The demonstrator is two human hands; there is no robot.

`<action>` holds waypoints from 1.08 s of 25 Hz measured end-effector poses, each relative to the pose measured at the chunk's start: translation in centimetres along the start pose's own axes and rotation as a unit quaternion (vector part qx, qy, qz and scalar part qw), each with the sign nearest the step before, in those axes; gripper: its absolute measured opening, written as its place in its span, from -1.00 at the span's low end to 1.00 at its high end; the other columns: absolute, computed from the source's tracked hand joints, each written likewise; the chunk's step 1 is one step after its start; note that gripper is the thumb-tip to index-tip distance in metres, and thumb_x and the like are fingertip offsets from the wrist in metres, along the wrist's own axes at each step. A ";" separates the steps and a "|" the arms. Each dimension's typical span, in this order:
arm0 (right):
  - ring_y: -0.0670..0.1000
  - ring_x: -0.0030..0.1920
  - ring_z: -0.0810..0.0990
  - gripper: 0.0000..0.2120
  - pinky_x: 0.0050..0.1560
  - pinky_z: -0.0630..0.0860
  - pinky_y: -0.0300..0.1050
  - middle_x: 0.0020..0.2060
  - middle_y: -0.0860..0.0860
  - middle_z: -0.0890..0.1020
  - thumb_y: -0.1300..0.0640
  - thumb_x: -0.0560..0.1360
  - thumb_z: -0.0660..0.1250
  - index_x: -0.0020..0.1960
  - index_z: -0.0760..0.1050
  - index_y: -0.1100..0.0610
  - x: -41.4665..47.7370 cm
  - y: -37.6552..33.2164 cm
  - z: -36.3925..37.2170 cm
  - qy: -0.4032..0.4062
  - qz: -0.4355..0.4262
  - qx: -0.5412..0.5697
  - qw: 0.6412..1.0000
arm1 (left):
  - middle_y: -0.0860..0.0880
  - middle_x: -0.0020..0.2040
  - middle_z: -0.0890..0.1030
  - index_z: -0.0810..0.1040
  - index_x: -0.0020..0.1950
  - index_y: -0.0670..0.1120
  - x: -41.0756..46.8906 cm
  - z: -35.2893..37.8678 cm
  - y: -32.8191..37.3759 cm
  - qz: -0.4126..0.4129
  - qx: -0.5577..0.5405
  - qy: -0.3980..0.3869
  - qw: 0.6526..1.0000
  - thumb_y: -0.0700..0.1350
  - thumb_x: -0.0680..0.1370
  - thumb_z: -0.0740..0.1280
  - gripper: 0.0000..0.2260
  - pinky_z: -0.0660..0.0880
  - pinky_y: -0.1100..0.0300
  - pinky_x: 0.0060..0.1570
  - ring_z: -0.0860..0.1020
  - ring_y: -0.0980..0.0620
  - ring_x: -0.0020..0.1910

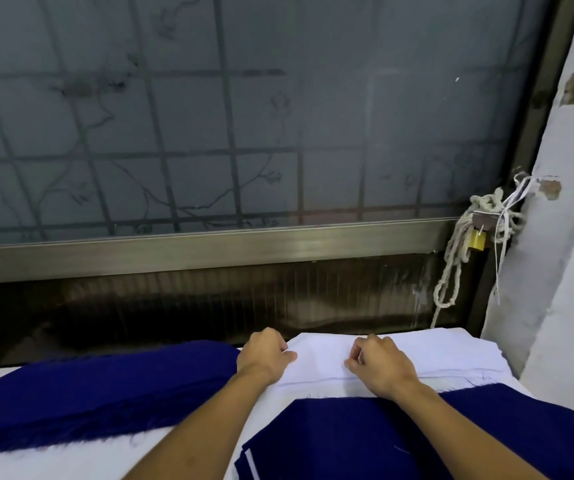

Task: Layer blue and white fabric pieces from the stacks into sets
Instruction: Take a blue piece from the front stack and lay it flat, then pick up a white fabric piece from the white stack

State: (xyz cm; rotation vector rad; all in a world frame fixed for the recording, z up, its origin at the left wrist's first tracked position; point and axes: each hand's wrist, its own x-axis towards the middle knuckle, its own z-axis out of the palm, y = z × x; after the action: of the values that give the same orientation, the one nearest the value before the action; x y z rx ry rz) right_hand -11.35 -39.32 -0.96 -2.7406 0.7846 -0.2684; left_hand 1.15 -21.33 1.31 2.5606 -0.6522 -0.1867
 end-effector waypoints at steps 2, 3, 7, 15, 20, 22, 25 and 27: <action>-0.06 0.07 0.51 -0.85 0.10 0.59 -0.10 0.04 -0.10 0.61 -0.11 0.59 0.32 0.06 0.57 -0.08 0.2 0.2 0.2 0.003 -0.005 -0.003 1.000 | 0.04 -0.03 0.66 0.63 0.04 -0.02 0.2 0.3 0.4 -0.009 -0.008 0.020 1.000 0.04 0.55 0.48 -0.82 0.56 0.17 -0.18 0.61 0.07 -0.08; -0.06 0.10 0.49 -0.86 0.11 0.58 -0.09 0.05 -0.10 0.60 -0.11 0.59 0.32 0.06 0.56 -0.08 0.3 0.2 0.3 0.004 -0.008 -0.003 1.000 | 0.05 -0.02 0.65 0.61 0.06 0.00 0.2 0.4 0.6 -0.011 -0.014 0.029 0.999 0.05 0.53 0.50 -0.80 0.49 0.22 -0.24 0.60 0.08 -0.07; -0.05 0.14 0.47 -0.85 0.15 0.56 -0.08 0.09 -0.09 0.60 -0.10 0.59 0.31 0.09 0.55 -0.07 0.1 0.3 0.4 0.007 -0.012 -0.008 1.000 | 0.00 0.04 0.66 0.60 0.15 -0.02 0.1 0.6 0.9 -0.021 -0.089 0.049 0.995 -0.04 0.50 0.55 -0.73 0.51 0.25 -0.23 0.62 0.05 -0.02; -0.02 0.19 0.46 -0.81 0.16 0.54 -0.10 0.16 -0.06 0.59 -0.10 0.61 0.29 0.15 0.53 -0.06 -0.3 0.1 0.0 0.012 -0.020 -0.019 1.000 | 0.03 -0.12 0.67 0.69 0.00 -0.05 0.2 0.7 0.8 0.003 -0.088 0.095 0.992 -0.09 0.55 0.49 -0.93 0.62 0.20 -0.14 0.62 0.09 -0.15; 0.00 0.23 0.46 -0.77 0.22 0.51 -0.08 0.22 -0.03 0.57 -0.11 0.62 0.27 0.19 0.52 -0.04 -0.4 -0.2 -0.1 0.008 -0.020 -0.043 0.999 | 0.02 0.00 0.68 0.67 0.11 -0.04 0.0 0.3 1.1 0.091 0.118 0.100 0.984 0.02 0.67 0.30 -0.79 0.57 0.22 -0.08 0.64 0.07 -0.04; 0.01 0.31 0.43 -0.68 0.30 0.46 -0.07 0.33 -0.02 0.50 -0.12 0.62 0.26 0.31 0.47 -0.03 -0.3 -0.4 -0.2 0.019 -0.020 -0.065 0.998 | 0.03 0.09 0.65 0.66 0.20 -0.02 -0.3 0.2 1.2 0.153 0.192 0.131 0.961 0.01 0.72 0.21 -0.75 0.58 0.14 0.06 0.60 0.06 0.05; 0.00 0.49 0.30 -0.43 0.47 0.27 -0.06 0.50 -0.03 0.32 -0.17 0.63 0.24 0.56 0.23 0.00 -0.2 -1.0 -0.5 0.097 -0.057 -0.056 0.992 | 0.07 0.12 0.63 0.64 0.23 0.02 -0.7 -0.3 1.8 0.231 0.135 0.121 0.956 -0.01 0.70 0.25 -0.79 0.56 0.22 0.06 0.57 0.10 0.07; -0.06 0.55 0.20 -0.42 0.53 0.11 -0.07 0.54 -0.10 0.28 -0.19 0.64 0.22 0.59 0.19 -0.05 -0.1 -1.7 -1.3 0.122 -0.119 0.002 0.985 | 0.10 0.06 0.62 0.62 0.17 0.04 -1.7 -1.2 2.4 0.259 0.064 0.084 0.960 0.01 0.68 0.28 -0.83 0.53 0.26 -0.01 0.56 0.13 0.00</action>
State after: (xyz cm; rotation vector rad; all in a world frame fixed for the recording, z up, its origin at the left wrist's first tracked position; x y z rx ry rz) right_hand -10.92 -38.11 0.77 -2.8307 0.5071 -0.6648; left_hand -0.98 -21.82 3.58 2.3886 -1.2663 0.2546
